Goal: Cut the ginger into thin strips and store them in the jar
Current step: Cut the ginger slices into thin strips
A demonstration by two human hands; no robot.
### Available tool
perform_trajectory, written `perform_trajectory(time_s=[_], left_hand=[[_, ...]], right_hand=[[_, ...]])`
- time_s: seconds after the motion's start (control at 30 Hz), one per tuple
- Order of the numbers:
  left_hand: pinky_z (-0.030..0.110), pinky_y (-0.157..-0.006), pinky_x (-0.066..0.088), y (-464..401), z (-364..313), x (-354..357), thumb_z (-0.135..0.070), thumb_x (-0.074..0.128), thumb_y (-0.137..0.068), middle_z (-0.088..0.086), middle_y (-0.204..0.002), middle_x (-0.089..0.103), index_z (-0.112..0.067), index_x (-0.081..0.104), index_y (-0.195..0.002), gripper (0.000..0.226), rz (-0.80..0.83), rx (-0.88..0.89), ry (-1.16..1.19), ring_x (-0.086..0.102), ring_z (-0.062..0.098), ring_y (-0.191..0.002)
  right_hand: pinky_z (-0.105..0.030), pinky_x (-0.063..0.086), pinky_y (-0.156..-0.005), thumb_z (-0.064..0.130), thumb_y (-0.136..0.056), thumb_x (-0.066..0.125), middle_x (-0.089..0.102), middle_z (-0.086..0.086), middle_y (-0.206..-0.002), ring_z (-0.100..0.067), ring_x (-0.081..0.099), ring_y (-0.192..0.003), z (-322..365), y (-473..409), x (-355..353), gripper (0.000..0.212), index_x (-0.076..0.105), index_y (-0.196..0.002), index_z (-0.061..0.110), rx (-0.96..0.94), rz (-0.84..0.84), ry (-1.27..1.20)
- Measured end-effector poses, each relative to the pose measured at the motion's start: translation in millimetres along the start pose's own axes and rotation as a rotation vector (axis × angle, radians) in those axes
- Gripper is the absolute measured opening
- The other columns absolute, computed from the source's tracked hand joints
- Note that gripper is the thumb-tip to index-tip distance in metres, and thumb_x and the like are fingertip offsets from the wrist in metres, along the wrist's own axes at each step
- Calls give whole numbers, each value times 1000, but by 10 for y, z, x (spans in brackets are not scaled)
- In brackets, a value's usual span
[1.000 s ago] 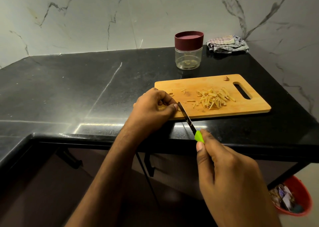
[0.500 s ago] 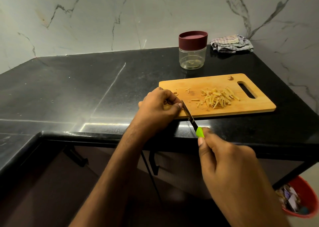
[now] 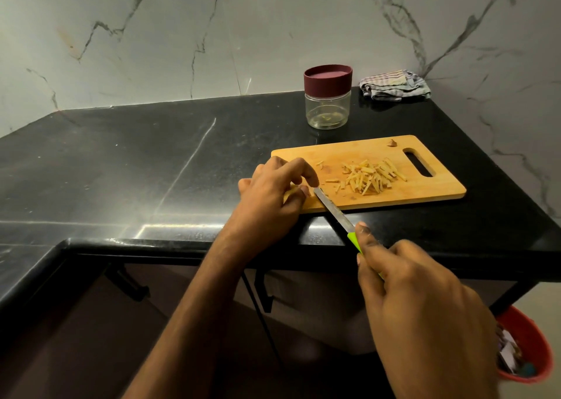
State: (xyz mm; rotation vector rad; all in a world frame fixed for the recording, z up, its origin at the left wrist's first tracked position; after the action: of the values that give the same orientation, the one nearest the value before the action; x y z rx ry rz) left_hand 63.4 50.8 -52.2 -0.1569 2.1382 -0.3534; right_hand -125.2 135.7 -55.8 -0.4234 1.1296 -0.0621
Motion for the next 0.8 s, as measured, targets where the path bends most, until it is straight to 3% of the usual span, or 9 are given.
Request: perform_trajectory(time_s=[0.17, 0.23, 0.33, 0.47, 0.57, 0.7, 0.8], left_hand=[[33, -89, 16, -29, -22, 21, -15, 42, -103, -13, -112, 43, -52, 66, -115, 45, 106, 34, -67, 34, 9, -110], [32, -87, 16, -29, -11, 28, -16, 41, -104, -13, -112, 43, -53, 61, -123, 46, 99, 38, -66, 34, 9, -110], [28, -84, 14, -20, 5, 25, -19, 44, -104, -14, -111, 46, -49, 55, -130, 42, 44, 22, -11, 38, 6, -111], [40, -103, 28, -2, 26, 16, -19, 52, -101, -19, -110, 53, -43, 53, -121, 31, -25, -8, 98, 48, 5, -110], [53, -105, 38, 2, 45, 18, -18, 52, -100, -20, -113, 58, -44, 53, -110, 27, -77, -28, 144, 52, 6, -108], [55, -102, 42, -10, 85, 36, -20, 48, -96, -17, -110, 61, -42, 57, -108, 27, -135, -64, 169, 56, 8, -107], [51, -104, 40, -6, 73, 27, -22, 51, -98, -17, -110, 58, -42, 57, -108, 24, -97, -66, 151, 53, 6, -107]], right_hand=[[-26, 51, -56, 52, -95, 27, 41, 9, -80, -8, 52, -64, -22, 15, -12, 51, 11, -143, 54, 10, 30, -16], [-28, 48, -49, 50, -93, 33, 43, 9, -75, -8, 50, -58, -19, 0, -14, 49, 27, -142, 51, 25, 38, -41], [-26, 39, -36, 38, -89, 48, 46, 9, -63, -7, 45, -47, -44, -35, -17, 44, 56, -131, 30, 19, -17, -115], [-35, 45, -37, 34, -91, 49, 58, 7, -65, -13, 53, -49, -66, -62, 38, 43, 61, -129, 21, -83, -107, -245], [-33, 48, -39, 35, -91, 48, 62, 8, -64, -10, 55, -49, -15, -65, 86, 41, 64, -126, 19, -127, -99, -312], [-16, 33, -40, 37, -91, 49, 58, 10, -56, -6, 52, -47, -2, -105, 117, 37, 68, -118, 21, -97, -72, -276], [-24, 45, -43, 42, -93, 41, 54, 12, -56, -5, 53, -50, -65, -167, 75, 38, 63, -121, 28, -52, -39, -219]])
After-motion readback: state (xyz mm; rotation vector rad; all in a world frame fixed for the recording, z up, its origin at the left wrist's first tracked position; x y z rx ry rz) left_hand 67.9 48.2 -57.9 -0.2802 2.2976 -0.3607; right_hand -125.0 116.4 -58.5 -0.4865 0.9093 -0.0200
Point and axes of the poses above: each hand's wrist, its own y-axis away from the middle knuckle, its own x-axis out of the palm, z = x × y, the point moved 1 cm from there along -y, towards the middle knuckle
